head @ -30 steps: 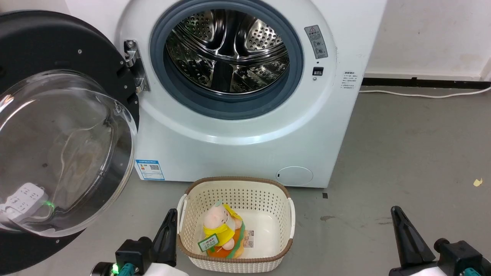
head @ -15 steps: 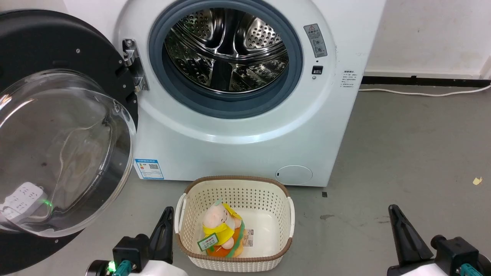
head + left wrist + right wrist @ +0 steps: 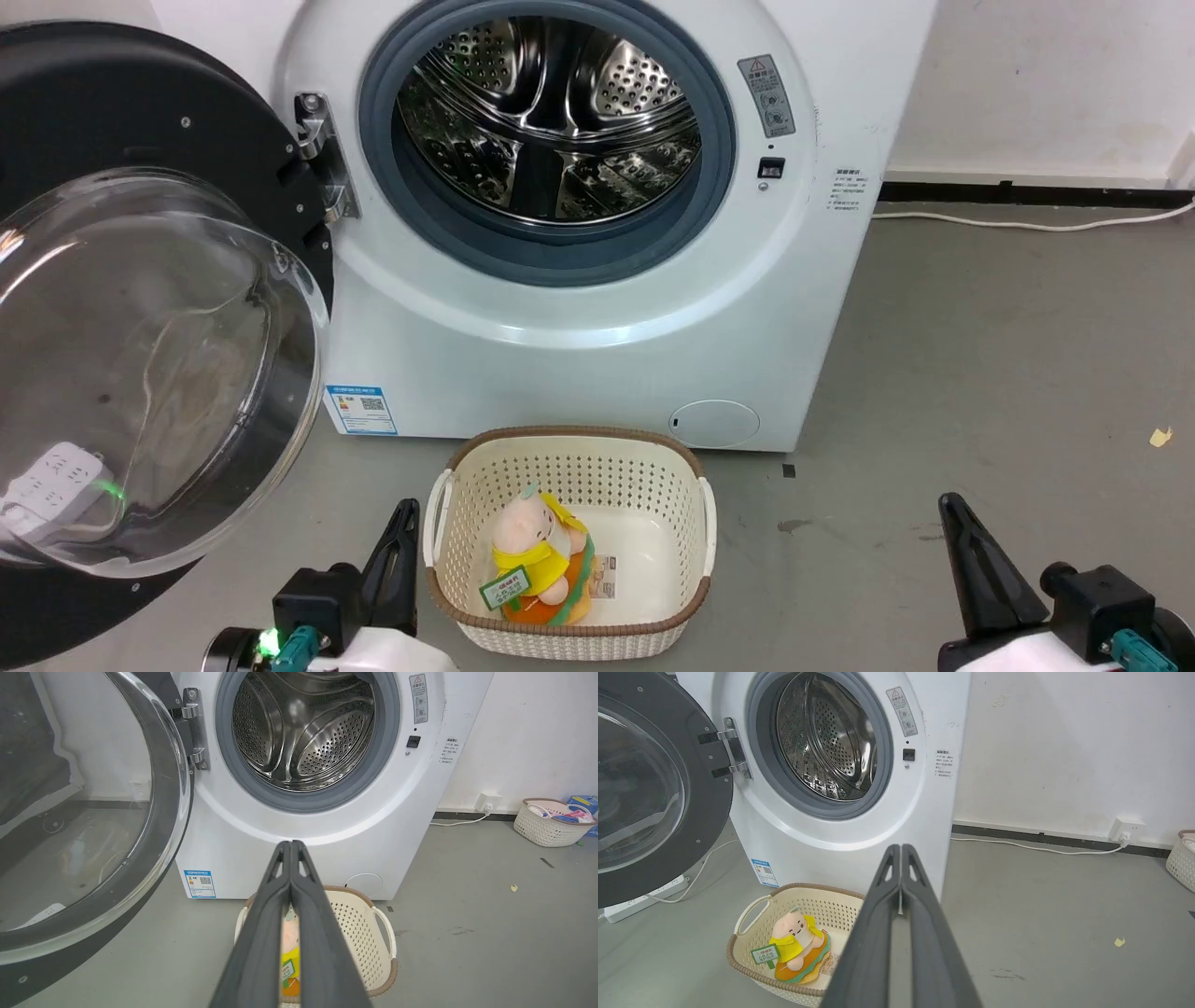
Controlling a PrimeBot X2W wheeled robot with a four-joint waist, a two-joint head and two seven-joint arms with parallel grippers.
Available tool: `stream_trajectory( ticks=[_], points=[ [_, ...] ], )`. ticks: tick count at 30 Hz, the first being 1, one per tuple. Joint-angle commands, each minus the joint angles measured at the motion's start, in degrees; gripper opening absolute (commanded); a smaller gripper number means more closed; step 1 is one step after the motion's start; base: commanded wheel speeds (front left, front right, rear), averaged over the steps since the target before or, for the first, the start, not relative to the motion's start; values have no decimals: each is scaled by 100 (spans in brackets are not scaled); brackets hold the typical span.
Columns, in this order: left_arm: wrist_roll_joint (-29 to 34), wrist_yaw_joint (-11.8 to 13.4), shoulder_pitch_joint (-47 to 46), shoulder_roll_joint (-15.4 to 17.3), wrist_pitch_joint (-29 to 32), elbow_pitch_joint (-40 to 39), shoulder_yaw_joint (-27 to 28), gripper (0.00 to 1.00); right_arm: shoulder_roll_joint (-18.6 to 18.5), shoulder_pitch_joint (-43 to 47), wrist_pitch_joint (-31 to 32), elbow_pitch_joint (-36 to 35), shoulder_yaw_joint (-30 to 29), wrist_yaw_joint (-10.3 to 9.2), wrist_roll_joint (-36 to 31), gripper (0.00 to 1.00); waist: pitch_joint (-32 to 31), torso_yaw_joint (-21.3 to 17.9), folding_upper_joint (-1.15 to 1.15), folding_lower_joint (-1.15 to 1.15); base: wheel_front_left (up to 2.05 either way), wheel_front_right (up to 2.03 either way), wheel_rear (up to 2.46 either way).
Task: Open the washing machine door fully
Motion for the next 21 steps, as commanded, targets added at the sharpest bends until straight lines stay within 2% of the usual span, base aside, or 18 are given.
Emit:
stream_trajectory(
  ticks=[1, 21],
  points=[
    [62, 10, -41, 4, 36, -52, 36, 0, 12, -83, 31, -26, 8, 2, -42, 0, 3, -2, 0, 0, 0, 0, 0],
    [210, 37, -60, 4, 259, -214, 141, 0, 16, -168, 255, -65, 46, 3, -118, 0, 36, -20, 0, 0, 0, 0, 0]
  ],
)
